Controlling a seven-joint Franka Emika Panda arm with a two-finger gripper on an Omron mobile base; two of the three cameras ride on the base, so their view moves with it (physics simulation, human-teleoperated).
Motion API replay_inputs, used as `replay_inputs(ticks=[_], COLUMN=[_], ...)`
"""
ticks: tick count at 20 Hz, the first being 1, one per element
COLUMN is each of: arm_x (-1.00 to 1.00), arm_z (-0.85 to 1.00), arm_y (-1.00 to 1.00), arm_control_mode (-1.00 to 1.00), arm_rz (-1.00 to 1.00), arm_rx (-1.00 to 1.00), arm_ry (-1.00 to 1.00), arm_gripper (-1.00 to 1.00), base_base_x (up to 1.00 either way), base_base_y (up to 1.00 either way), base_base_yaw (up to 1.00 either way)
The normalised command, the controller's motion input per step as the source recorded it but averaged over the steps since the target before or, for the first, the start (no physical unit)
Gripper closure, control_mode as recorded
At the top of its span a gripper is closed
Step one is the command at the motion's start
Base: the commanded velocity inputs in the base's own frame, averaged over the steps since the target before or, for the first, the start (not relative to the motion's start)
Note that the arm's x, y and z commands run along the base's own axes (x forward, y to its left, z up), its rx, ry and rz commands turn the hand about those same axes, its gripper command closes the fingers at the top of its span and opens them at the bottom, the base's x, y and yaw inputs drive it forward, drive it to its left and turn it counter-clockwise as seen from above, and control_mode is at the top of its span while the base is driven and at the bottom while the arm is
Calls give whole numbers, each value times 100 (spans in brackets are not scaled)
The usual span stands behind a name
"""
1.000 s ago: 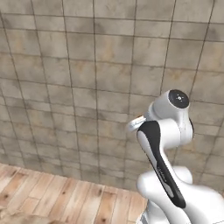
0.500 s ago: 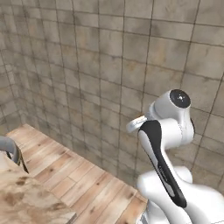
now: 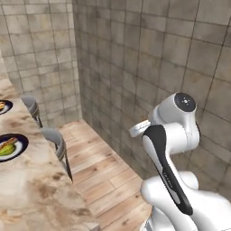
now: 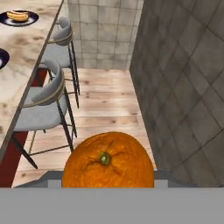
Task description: Pick up the pear and tangerine from the fridge and place one fruit on each plate on the dining counter.
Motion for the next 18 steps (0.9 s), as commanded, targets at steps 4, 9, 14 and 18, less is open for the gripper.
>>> replay_inputs(ticks=[4,9,14,18], arm_x=[0,0,0,0], arm_z=[0,0,0,0], arm_y=[0,0,0,0], arm_control_mode=[100,100,100,100], arm_rz=[0,0,0,0], arm_rx=[0,0,0,0], arm_ry=[0,0,0,0], arm_gripper=[100,100,100,100], base_base_x=[79,88,91,94], base_base_y=[-4,-19,-21,-15], base_base_yaw=[41,10,1,5])
